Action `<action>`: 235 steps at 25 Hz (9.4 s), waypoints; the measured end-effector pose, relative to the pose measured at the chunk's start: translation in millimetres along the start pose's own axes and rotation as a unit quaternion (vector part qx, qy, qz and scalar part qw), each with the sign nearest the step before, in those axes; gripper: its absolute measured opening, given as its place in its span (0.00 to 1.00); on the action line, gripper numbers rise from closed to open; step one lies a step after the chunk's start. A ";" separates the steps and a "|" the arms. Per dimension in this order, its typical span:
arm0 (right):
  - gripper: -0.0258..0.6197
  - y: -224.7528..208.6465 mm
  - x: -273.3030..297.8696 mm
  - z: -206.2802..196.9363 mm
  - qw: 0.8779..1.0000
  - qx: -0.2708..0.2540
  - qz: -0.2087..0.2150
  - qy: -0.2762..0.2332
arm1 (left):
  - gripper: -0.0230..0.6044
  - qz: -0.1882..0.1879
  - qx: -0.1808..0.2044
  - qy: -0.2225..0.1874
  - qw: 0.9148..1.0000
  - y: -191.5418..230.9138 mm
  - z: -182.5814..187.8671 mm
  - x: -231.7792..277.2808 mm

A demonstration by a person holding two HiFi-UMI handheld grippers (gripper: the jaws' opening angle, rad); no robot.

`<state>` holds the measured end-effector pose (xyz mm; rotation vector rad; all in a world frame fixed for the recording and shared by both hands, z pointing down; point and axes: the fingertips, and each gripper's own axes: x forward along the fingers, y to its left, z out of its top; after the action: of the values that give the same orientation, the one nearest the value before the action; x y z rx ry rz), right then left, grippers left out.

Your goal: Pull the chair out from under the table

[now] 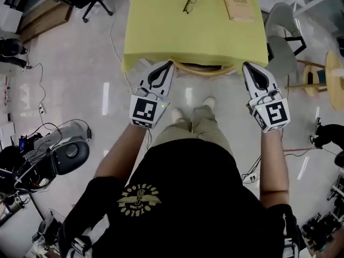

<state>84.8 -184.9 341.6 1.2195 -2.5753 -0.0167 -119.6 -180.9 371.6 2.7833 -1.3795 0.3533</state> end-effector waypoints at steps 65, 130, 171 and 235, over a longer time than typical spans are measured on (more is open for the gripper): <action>0.35 36.5 146.6 -412.6 0.868 -0.111 0.345 0.340 | 0.37 -0.334 0.150 0.432 0.824 -91.0 -378.4 179.5; 0.30 189.2 6.4 -426.5 0.850 -0.078 0.331 0.402 | 0.30 -0.417 0.192 0.453 0.764 -191.0 -403.8 -1.7; 0.30 262.7 -111.1 -442.5 0.850 -0.016 0.329 0.411 | 0.28 -0.350 0.136 0.500 0.780 -292.7 -413.6 -110.7; 0.06 94.1 -104.8 -92.1 0.983 0.157 0.090 0.009 | 0.05 -0.017 -0.096 -0.039 0.994 -127.8 3.3 -77.3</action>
<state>100.9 -34.6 415.6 1.0691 -2.7350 0.4514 -63.5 -42.6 363.3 2.6852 -1.3020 0.1055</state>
